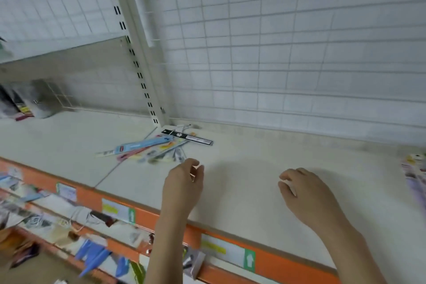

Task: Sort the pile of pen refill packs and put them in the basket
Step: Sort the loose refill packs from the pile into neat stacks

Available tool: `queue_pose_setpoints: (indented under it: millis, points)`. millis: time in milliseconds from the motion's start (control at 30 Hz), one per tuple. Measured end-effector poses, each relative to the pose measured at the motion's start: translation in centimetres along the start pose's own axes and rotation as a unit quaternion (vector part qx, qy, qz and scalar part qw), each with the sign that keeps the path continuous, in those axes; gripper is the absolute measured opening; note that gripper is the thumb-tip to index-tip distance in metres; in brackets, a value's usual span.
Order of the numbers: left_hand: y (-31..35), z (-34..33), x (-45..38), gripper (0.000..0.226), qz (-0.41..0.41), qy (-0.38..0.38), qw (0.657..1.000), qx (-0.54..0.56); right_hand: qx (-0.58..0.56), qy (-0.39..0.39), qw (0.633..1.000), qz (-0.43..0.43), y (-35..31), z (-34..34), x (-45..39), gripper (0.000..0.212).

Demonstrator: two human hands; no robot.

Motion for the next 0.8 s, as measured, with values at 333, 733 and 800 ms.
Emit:
queue_pose_setpoints:
  millis: [333, 733, 800]
  points:
    - [-9.0, -0.2, -8.6, 0.019, -0.027, -0.08, 0.996, -0.002, 0.026, -0.004, 1.0, 0.001, -8.9, -6.2, -2.7, 0.029]
    - [-18.2, 5.1, -14.1, 0.015, 0.014, 0.015, 1.0, 0.022, 0.071, -0.024, 0.996, 0.042, -18.3, -12.0, -9.2, 0.025]
    - [-19.3, 5.5, -14.5, 0.015, 0.021, 0.023, 0.999, 0.011, 0.078, -0.031, 0.995, 0.058, -19.3, -13.1, -10.5, 0.027]
Point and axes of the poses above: each hand's wrist, its own x-axis away from the middle knuckle, its own z-axis out of the back of the hand, y = z × x, the point moved 4 cm from there along -x, towards the middle knuckle, and after that the axes turned 14 degrees about y, right-handed, at the moved point
